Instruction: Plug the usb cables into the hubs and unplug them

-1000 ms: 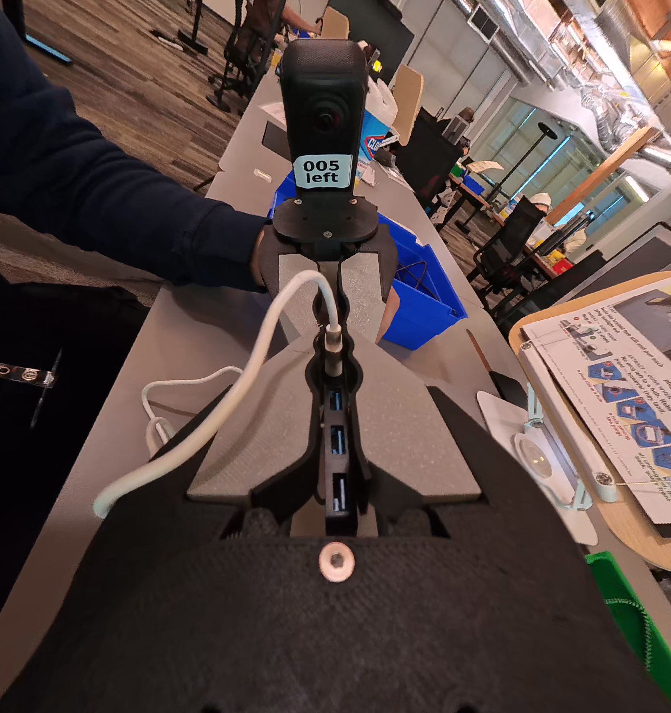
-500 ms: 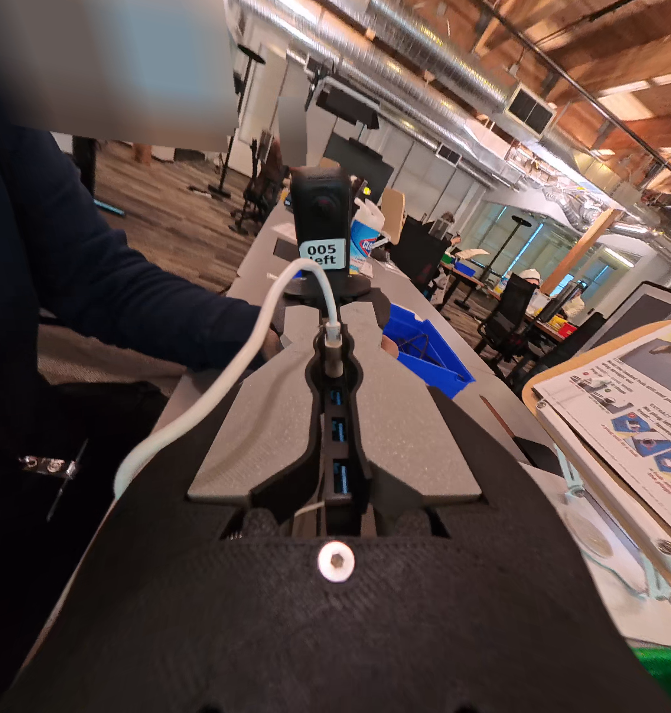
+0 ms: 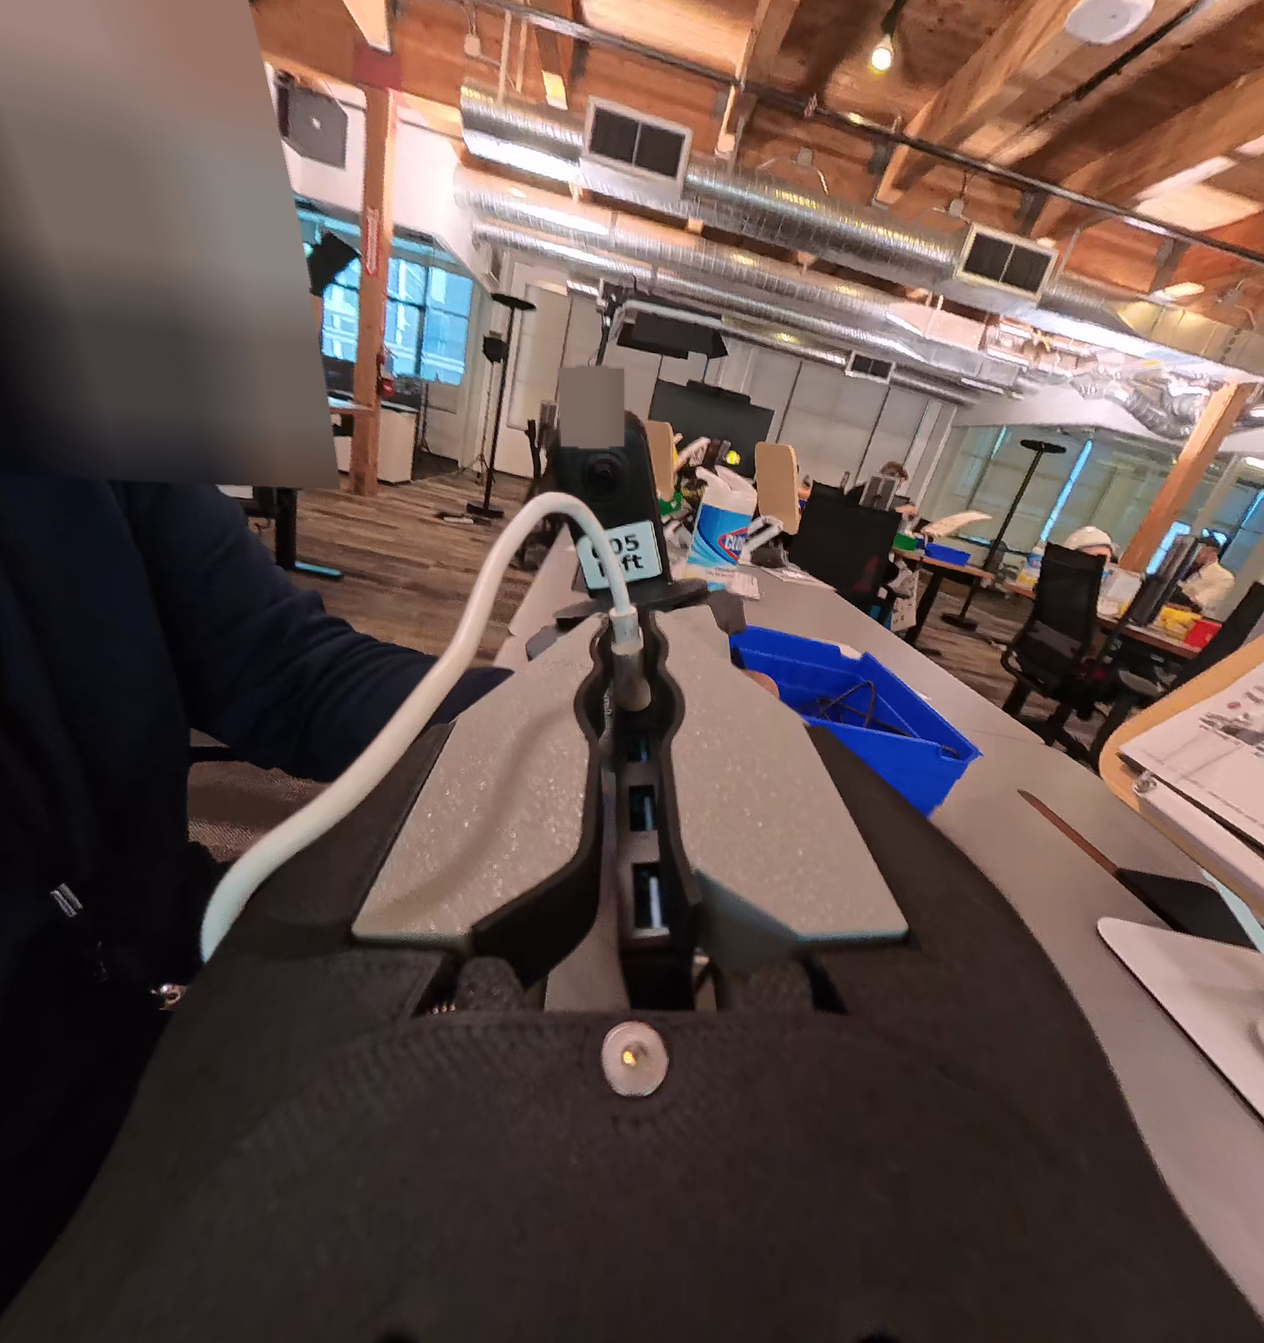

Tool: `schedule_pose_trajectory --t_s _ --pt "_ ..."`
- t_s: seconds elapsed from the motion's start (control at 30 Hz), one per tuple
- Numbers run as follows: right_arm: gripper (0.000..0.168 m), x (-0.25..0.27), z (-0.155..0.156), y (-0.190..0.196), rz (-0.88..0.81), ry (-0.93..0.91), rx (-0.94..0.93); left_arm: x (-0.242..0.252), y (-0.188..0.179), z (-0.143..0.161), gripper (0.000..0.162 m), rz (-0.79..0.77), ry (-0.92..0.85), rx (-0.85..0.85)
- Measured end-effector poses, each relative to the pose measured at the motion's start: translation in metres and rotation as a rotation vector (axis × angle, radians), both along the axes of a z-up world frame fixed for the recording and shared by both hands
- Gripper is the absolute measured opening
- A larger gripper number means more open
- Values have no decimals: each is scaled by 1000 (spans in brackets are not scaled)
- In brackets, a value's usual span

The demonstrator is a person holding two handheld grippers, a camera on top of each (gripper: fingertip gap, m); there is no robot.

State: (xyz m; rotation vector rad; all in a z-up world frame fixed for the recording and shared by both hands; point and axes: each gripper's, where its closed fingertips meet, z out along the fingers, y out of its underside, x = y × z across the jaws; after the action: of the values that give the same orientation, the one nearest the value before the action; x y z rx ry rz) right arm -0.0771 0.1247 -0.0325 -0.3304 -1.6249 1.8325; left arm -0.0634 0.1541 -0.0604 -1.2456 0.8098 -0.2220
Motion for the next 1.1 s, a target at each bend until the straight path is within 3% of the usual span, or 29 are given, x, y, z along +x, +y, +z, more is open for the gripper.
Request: schedule_pose_trajectory --t_s 0.33,0.8,1.1 --pt "5 1 -29 18 -171 -88 354 -3 12 -17 7 88 116 -25" --pt "6 1 -30 22 -239 -54 428 -4 11 -18 7 56 65 -69" --pt "5 0 -41 23 -221 -97 456 -3 17 -28 8 110 157 -78"
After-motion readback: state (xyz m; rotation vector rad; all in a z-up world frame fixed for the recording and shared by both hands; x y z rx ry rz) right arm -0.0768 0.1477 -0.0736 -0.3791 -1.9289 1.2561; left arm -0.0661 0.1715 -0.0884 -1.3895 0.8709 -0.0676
